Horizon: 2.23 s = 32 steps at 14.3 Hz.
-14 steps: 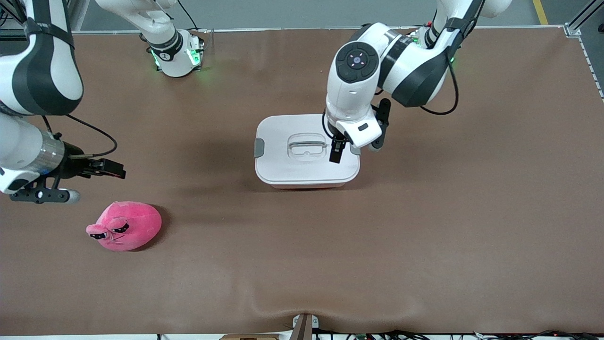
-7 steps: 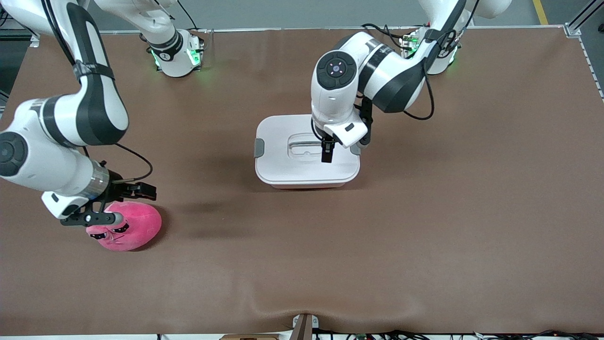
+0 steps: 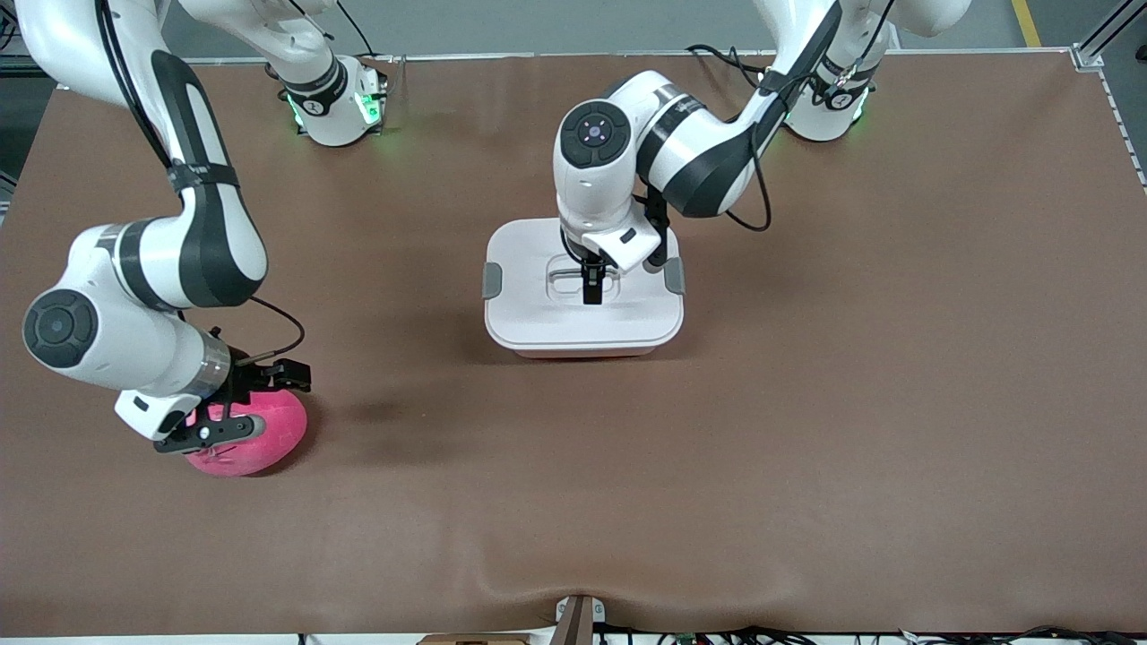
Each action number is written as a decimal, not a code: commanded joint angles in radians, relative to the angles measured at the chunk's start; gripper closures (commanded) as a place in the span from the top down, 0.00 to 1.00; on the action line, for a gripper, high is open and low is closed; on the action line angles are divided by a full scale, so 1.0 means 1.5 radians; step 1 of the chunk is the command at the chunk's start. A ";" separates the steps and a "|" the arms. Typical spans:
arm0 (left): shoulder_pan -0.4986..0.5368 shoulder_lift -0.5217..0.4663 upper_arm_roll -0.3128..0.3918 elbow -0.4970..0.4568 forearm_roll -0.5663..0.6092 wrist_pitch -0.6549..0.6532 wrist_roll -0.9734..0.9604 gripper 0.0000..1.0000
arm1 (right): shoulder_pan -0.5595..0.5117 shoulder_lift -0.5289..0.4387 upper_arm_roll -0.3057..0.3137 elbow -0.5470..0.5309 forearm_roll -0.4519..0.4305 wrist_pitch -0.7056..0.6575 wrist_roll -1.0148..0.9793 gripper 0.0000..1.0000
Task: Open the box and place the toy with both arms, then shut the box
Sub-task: 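Grasp the lid handle with the left gripper while the right gripper grasps the toy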
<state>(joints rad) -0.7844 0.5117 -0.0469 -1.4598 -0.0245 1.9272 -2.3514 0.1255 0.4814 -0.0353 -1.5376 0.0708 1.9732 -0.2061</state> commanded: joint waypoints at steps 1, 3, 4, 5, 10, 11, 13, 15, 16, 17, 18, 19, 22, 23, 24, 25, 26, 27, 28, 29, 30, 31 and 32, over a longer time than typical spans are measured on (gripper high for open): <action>-0.011 0.020 0.005 0.010 -0.007 0.028 -0.034 1.00 | -0.010 0.017 0.000 0.023 -0.010 0.001 -0.088 1.00; -0.015 0.032 0.006 0.010 -0.007 0.030 -0.045 1.00 | -0.015 0.016 0.000 0.031 -0.010 0.019 -0.136 1.00; -0.018 0.034 0.006 0.010 -0.007 0.030 -0.050 1.00 | -0.016 0.016 -0.001 0.033 -0.013 0.036 -0.179 1.00; -0.018 0.034 0.006 0.009 -0.007 0.030 -0.051 1.00 | -0.018 0.016 -0.003 0.034 -0.017 0.064 -0.227 1.00; -0.020 0.043 0.005 0.002 0.001 0.031 -0.047 0.89 | -0.071 0.030 -0.004 0.027 -0.024 0.106 -0.390 1.00; -0.018 0.043 0.005 0.002 0.001 0.031 -0.045 0.79 | -0.080 0.042 -0.003 0.028 -0.020 0.107 -0.395 1.00; -0.020 0.044 0.005 0.000 0.001 0.031 -0.043 0.62 | -0.088 0.058 -0.003 0.029 -0.012 0.106 -0.394 1.00; -0.019 0.042 0.005 0.000 0.001 0.031 -0.040 0.45 | -0.087 0.061 -0.002 0.027 -0.012 0.100 -0.394 1.00; -0.018 0.040 0.005 0.000 0.001 0.030 -0.044 0.38 | -0.084 0.061 -0.003 0.027 -0.012 0.099 -0.394 1.00; -0.017 0.040 0.005 0.000 0.001 0.030 -0.048 0.29 | -0.082 0.061 -0.002 0.027 -0.012 0.099 -0.394 1.00; -0.018 0.039 0.005 0.001 0.000 0.030 -0.050 0.18 | -0.081 0.061 -0.002 0.027 -0.012 0.098 -0.394 1.00; -0.018 0.039 0.005 0.002 0.000 0.030 -0.050 0.10 | -0.081 0.061 -0.002 0.027 -0.013 0.092 -0.396 1.00; -0.018 0.038 0.005 0.002 0.000 0.029 -0.051 0.00 | -0.081 0.061 -0.002 0.027 -0.013 0.080 -0.433 1.00; -0.018 0.037 0.005 0.003 0.000 0.028 -0.051 0.00 | -0.081 0.061 -0.002 0.027 -0.012 0.075 -0.436 1.00; -0.018 0.037 0.005 0.004 0.000 0.026 -0.051 0.00 | -0.082 0.061 -0.002 0.027 -0.013 0.068 -0.436 1.00; -0.018 0.036 0.005 0.004 0.000 0.025 -0.051 0.00 | -0.082 0.061 -0.002 0.027 -0.013 0.061 -0.436 1.00; -0.019 0.035 0.005 0.004 0.000 0.023 -0.051 0.00 | -0.081 0.061 -0.002 0.026 -0.013 0.059 -0.436 1.00; -0.019 0.034 0.005 0.004 0.000 0.022 -0.051 0.00 | -0.082 0.063 -0.002 0.026 -0.012 0.057 -0.436 1.00; -0.019 0.030 0.005 0.004 0.000 0.022 -0.051 0.00 | -0.083 0.067 -0.002 0.027 -0.013 0.049 -0.436 1.00; -0.019 0.028 0.004 0.004 0.000 0.021 -0.050 0.00 | -0.085 0.071 -0.002 0.027 -0.013 0.042 -0.436 1.00; -0.019 0.027 0.004 0.006 -0.002 0.021 -0.050 0.00 | -0.086 0.073 -0.002 0.027 -0.012 0.042 -0.436 1.00; -0.019 0.026 0.004 0.006 -0.003 0.021 -0.050 0.00 | -0.086 0.074 -0.002 0.027 -0.013 0.041 -0.437 1.00; -0.019 0.022 0.004 0.007 -0.004 0.021 -0.050 0.00 | -0.087 0.079 -0.002 0.027 -0.013 0.041 -0.438 1.00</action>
<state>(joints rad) -0.8052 0.5722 -0.0460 -1.4547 -0.0245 1.9657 -2.4157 0.0071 0.5843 -0.0449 -1.5096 0.0514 2.0469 -0.8494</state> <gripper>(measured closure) 0.930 0.000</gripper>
